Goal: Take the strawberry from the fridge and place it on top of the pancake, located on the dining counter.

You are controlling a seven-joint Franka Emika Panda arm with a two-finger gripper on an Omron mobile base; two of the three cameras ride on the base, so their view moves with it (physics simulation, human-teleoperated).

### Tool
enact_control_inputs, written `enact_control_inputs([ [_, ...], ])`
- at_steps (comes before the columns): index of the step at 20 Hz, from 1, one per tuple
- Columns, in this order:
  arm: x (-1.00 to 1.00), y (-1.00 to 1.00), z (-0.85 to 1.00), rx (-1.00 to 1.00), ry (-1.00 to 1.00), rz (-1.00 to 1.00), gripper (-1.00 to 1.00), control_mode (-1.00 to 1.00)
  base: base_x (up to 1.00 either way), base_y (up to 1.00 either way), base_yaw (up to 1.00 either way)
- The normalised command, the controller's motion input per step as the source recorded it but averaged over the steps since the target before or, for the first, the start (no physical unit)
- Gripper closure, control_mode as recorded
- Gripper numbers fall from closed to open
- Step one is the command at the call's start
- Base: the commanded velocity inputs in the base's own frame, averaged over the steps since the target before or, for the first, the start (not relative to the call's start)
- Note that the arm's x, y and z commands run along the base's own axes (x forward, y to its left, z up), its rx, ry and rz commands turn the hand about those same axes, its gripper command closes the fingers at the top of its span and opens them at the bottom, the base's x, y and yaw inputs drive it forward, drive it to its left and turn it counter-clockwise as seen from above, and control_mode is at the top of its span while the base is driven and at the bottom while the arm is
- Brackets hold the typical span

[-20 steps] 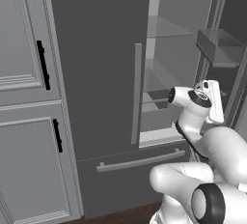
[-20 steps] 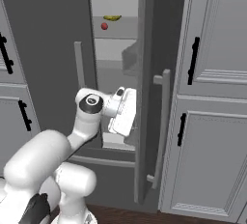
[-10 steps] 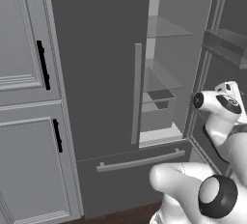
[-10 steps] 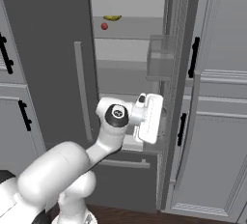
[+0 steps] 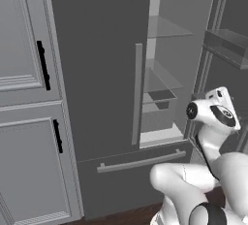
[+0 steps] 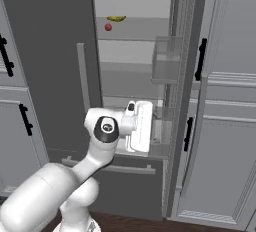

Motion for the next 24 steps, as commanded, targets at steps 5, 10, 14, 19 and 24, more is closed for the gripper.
enact_control_inputs([
  [5,0.01,1.00,0.00,0.18,0.05,0.04,-1.00,-1.00,0.00,0.00,0.00],
  [10,0.14,1.00,-0.13,0.30,0.04,0.01,-1.00,-1.00,0.00,0.00,0.00],
  [14,0.17,1.00,-0.03,0.43,-0.03,-0.03,-1.00,-1.00,0.00,0.00,0.00],
  [19,0.11,0.91,-0.23,0.58,-0.29,-0.29,-1.00,-1.00,0.00,0.00,0.00],
  [24,0.10,0.52,-0.07,0.65,-0.43,-0.41,-1.00,-1.00,0.00,0.00,0.00],
])
